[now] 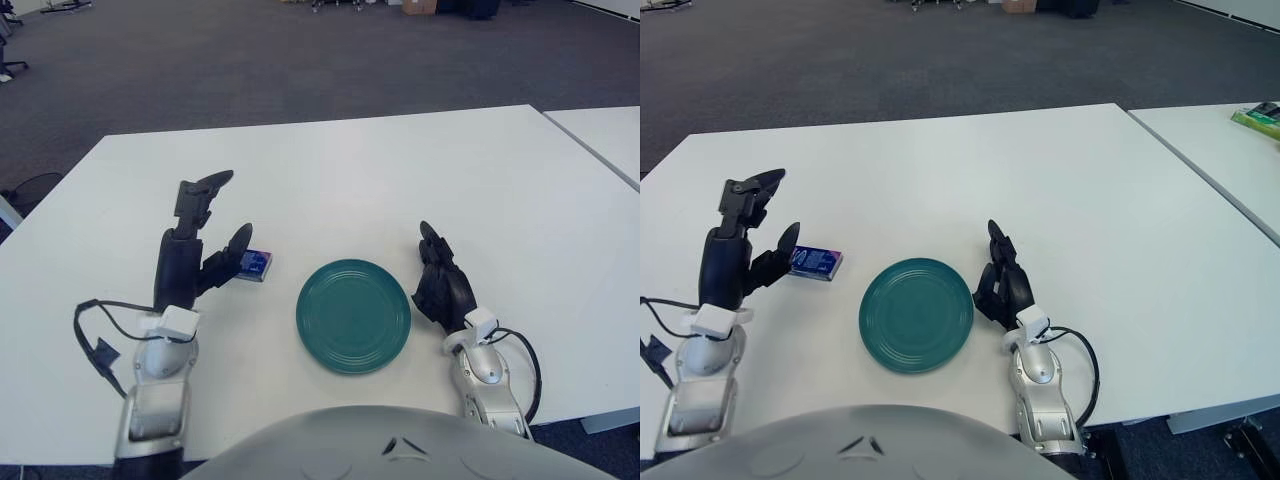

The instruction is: Put the gum into the plate.

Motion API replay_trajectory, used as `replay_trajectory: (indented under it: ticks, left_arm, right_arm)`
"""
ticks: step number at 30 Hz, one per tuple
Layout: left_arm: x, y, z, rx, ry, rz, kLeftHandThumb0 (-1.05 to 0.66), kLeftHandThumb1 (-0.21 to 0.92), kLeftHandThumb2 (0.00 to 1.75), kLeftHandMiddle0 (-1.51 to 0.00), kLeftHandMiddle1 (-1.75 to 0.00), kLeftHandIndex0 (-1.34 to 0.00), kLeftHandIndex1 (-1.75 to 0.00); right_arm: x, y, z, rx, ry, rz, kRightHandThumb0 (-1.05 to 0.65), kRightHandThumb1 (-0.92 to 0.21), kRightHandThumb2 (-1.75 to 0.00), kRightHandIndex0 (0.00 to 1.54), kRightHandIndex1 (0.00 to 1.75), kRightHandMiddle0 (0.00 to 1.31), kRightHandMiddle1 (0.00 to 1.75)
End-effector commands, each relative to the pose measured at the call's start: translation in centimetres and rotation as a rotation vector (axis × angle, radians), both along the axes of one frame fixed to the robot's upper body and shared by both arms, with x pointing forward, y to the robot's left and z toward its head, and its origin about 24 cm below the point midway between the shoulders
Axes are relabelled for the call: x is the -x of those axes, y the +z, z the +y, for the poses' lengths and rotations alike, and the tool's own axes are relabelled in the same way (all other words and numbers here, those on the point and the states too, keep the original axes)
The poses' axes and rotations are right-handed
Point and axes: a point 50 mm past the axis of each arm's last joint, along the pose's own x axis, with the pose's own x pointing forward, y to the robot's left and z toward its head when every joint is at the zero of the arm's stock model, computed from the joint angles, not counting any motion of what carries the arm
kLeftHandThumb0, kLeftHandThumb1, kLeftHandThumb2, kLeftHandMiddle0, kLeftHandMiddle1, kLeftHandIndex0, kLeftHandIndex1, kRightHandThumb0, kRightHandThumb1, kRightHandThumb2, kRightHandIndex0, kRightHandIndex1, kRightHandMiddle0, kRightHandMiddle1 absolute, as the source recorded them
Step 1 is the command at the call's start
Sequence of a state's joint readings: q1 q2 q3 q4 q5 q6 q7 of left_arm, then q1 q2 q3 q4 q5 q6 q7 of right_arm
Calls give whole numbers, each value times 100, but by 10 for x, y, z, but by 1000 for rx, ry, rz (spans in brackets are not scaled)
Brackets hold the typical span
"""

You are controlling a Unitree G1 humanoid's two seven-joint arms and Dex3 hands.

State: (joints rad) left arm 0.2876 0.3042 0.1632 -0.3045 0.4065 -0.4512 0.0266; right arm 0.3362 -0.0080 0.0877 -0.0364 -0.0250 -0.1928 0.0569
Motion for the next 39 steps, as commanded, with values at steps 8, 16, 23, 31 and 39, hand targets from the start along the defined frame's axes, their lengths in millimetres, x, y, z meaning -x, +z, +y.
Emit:
replay_trajectory:
  ticks: [8, 16, 23, 31, 39]
  left_arm:
    - [-27, 7, 26, -548, -105, 124, -99, 92, 32, -32, -2, -1, -106]
    - [-40, 2, 34, -737, -208, 302, -104, 92, 39, -21, 0, 0, -99]
    - [-52, -12, 33, -795, -317, 432, -105, 92, 42, -20, 0, 0, -106]
    - [-52, -25, 29, -809, -372, 495, -105, 92, 40, -20, 0, 0, -111]
    - [-53, -35, 28, -813, -381, 510, -105, 92, 39, -16, -1, 0, -94]
  right_arm:
    - [11, -23, 0, -17, -28, 155, -68, -92, -106, 0, 0, 0, 7]
    - [12, -24, 0, -19, -33, 168, -68, -92, -106, 0, 0, 0, 8]
    - [13, -25, 0, -26, -56, 183, -67, -92, -106, 0, 0, 0, 10]
    - [15, -26, 0, -26, -62, 186, -65, -92, -106, 1, 0, 0, 15]
    - [16, -27, -1, -28, -51, 195, -65, -92, -106, 1, 0, 0, 15]
